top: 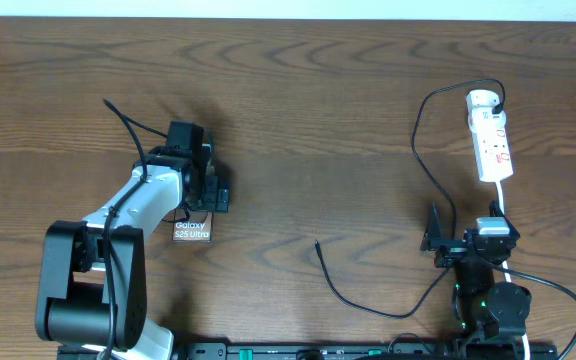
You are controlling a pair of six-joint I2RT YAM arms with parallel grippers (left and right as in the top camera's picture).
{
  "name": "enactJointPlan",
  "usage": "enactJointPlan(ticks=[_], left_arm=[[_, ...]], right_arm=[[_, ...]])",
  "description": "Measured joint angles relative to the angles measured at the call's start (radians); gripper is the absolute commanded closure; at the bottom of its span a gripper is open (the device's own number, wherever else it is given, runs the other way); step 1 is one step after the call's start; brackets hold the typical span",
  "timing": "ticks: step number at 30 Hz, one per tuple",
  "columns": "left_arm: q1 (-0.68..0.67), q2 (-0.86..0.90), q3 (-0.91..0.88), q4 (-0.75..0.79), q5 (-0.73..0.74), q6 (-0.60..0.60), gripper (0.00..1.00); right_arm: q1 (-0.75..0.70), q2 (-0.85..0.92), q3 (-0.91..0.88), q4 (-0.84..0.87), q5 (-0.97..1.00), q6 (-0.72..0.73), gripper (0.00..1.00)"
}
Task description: Plug charger to phone and switch on socket
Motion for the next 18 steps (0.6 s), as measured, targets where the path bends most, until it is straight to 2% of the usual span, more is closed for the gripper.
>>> enactJointPlan(ticks=[15, 18], left_arm=[[0.000, 0.000, 0.000, 0.000, 0.000, 0.000, 0.01], [0.000, 0.000, 0.000, 0.000, -0.001, 0.000, 0.05]], right_arm=[[0.000, 0.000, 0.000, 0.000, 0.000, 0.000, 0.01], [0.000, 0.000, 0.000, 0.000, 0.000, 0.000, 0.01]])
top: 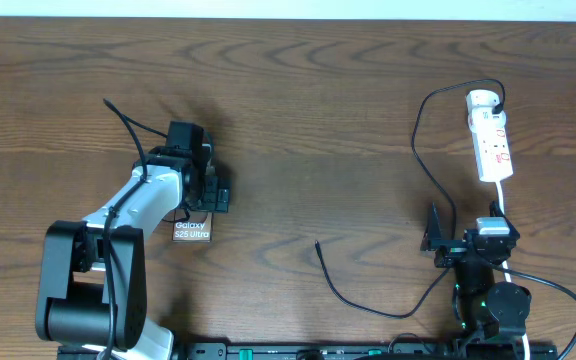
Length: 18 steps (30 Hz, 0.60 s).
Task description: Plug charger to phone and switch on socket
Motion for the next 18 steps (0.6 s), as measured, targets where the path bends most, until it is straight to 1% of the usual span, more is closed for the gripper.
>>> enactJointPlan(ticks=[4, 6, 13, 18], left_arm=[[-0.002, 0.000, 0.000, 0.002, 0.000, 0.000, 0.06], [-0.002, 0.000, 0.000, 0.002, 0.000, 0.000, 0.10], [-0.002, 0.000, 0.000, 0.003, -0.004, 0.000, 0.11], [-0.002, 0.000, 0.000, 0.003, -0.007, -0.001, 0.14]], right_arm=[[0.000, 0.000, 0.000, 0.000, 0.000, 0.000, 0.01], [0.000, 0.000, 0.000, 0.000, 0.000, 0.000, 0.01], [0.000, 0.000, 0.000, 0.000, 0.000, 0.000, 0.01], [0.000, 0.000, 0.000, 0.000, 0.000, 0.000, 0.01]])
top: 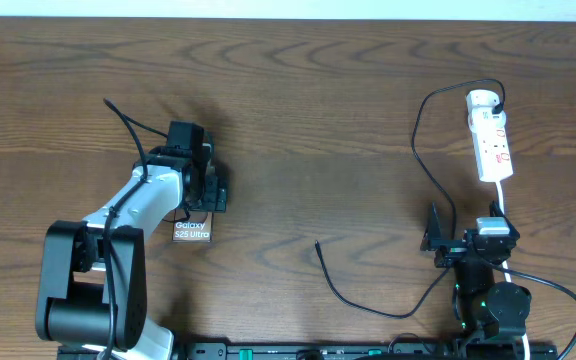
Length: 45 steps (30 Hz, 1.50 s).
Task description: Plug charger to phone and switch on socket
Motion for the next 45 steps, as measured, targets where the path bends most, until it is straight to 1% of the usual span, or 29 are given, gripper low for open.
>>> enactJointPlan(ticks=[4, 8, 13, 28, 31, 34, 36, 37, 41, 42, 45], left_arm=[[0.000, 0.000, 0.000, 0.000, 0.000, 0.000, 0.15], [0.000, 0.000, 0.000, 0.000, 0.000, 0.000, 0.19], [0.000, 0.000, 0.000, 0.000, 0.000, 0.000, 0.21], [0.000, 0.000, 0.000, 0.000, 0.000, 0.000, 0.41], [0.000, 0.000, 0.000, 0.000, 0.000, 0.000, 0.48], [0.000, 0.000, 0.000, 0.000, 0.000, 0.000, 0.63], [0.000, 0.000, 0.000, 0.000, 0.000, 0.000, 0.71], [0.000, 0.000, 0.000, 0.000, 0.000, 0.000, 0.73], [0.000, 0.000, 0.000, 0.000, 0.000, 0.000, 0.90], [0.000, 0.000, 0.000, 0.000, 0.000, 0.000, 0.92], [0.000, 0.000, 0.000, 0.001, 0.000, 0.000, 0.92]], right_arm=[[0.000, 0.000, 0.000, 0.000, 0.000, 0.000, 0.01], [0.000, 0.000, 0.000, 0.000, 0.000, 0.000, 0.01], [0.000, 0.000, 0.000, 0.000, 0.000, 0.000, 0.01], [0.000, 0.000, 0.000, 0.000, 0.000, 0.000, 0.01], [0.000, 0.000, 0.000, 0.000, 0.000, 0.000, 0.01], [0.000, 0.000, 0.000, 0.000, 0.000, 0.000, 0.01], [0.000, 0.000, 0.000, 0.000, 0.000, 0.000, 0.01], [0.000, 0.000, 0.000, 0.000, 0.000, 0.000, 0.01], [0.000, 0.000, 0.000, 0.000, 0.000, 0.000, 0.01], [0.000, 0.000, 0.000, 0.000, 0.000, 0.000, 0.01], [0.000, 0.000, 0.000, 0.000, 0.000, 0.000, 0.01]])
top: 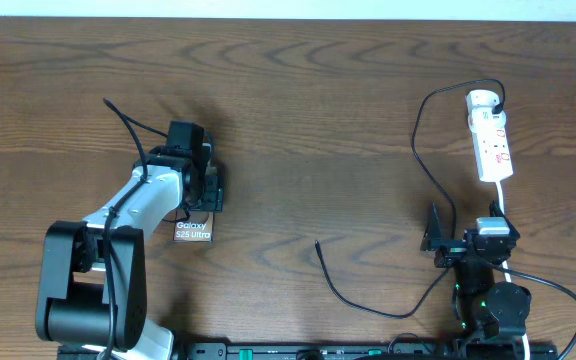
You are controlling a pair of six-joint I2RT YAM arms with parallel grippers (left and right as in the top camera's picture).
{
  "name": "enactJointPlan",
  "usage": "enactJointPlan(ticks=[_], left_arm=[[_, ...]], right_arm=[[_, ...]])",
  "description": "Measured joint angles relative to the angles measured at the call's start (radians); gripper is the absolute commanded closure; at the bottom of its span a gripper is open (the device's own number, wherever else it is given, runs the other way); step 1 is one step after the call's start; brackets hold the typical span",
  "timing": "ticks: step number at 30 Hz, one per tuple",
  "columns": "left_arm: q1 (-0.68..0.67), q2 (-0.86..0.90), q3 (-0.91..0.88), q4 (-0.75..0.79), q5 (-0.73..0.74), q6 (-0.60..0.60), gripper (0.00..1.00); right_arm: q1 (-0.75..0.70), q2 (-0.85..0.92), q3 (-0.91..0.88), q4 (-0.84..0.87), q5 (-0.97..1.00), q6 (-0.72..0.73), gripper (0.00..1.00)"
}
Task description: Plug charger to phone and switch on socket
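Note:
The phone (pixel 193 231) lies flat at the left, its lit screen reading "Galaxy S25 Ultra". My left gripper (pixel 208 190) sits over the phone's far end with its fingers drawn in against it. The white power strip (pixel 491 140) lies at the far right, with the charger's plug (pixel 484 99) in its far end. From there the black cable (pixel 420 150) loops down and left. Its free connector end (pixel 317 243) lies loose on the wood mid-table. My right gripper (pixel 432 238) rests open near its base, beside the cable and holding nothing.
The wooden table (pixel 308 120) carries only these things. The cable's low loop (pixel 368 308) runs close to the front edge between the two arm bases. A thin black wire (pixel 123 118) arcs up from the left arm.
The left gripper's fingers have come closer together over the phone's far end, and the phone has shifted very slightly. The right arm and the cable have not moved.
At all three earlier moments the left gripper stood wider over the phone's far end, the connector lay loose mid-table and the right arm rested. Now the left fingers have shut on the phone.

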Motion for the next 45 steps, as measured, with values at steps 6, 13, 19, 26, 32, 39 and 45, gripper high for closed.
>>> enactJointPlan(ticks=[6, 13, 19, 26, 32, 39, 45], left_arm=[[0.000, 0.000, 0.000, 0.007, -0.001, 0.000, 0.93], [0.000, -0.010, 0.000, -0.009, -0.006, 0.000, 0.93], [0.000, -0.145, 0.023, -0.080, -0.008, -0.007, 0.93], [0.000, -0.431, 0.145, -0.040, 0.082, -0.131, 0.93], [0.009, -0.590, 0.159, 0.055, 0.264, -0.414, 0.93], [0.099, -0.621, 0.159, 0.196, 0.571, -0.884, 0.93], [0.205, -0.577, 0.159, 0.197, 0.826, -1.316, 0.93]], right_arm=[[0.000, 0.000, 0.000, 0.000, 0.000, 0.000, 0.01], [0.000, 0.000, 0.000, 0.000, 0.000, 0.000, 0.01], [0.000, 0.000, 0.000, 0.000, 0.000, 0.000, 0.01], [0.000, 0.000, 0.000, 0.000, 0.000, 0.000, 0.01], [0.000, 0.000, 0.000, 0.000, 0.000, 0.000, 0.01], [0.000, 0.000, 0.000, 0.000, 0.000, 0.000, 0.01], [0.000, 0.000, 0.000, 0.000, 0.000, 0.000, 0.01]])
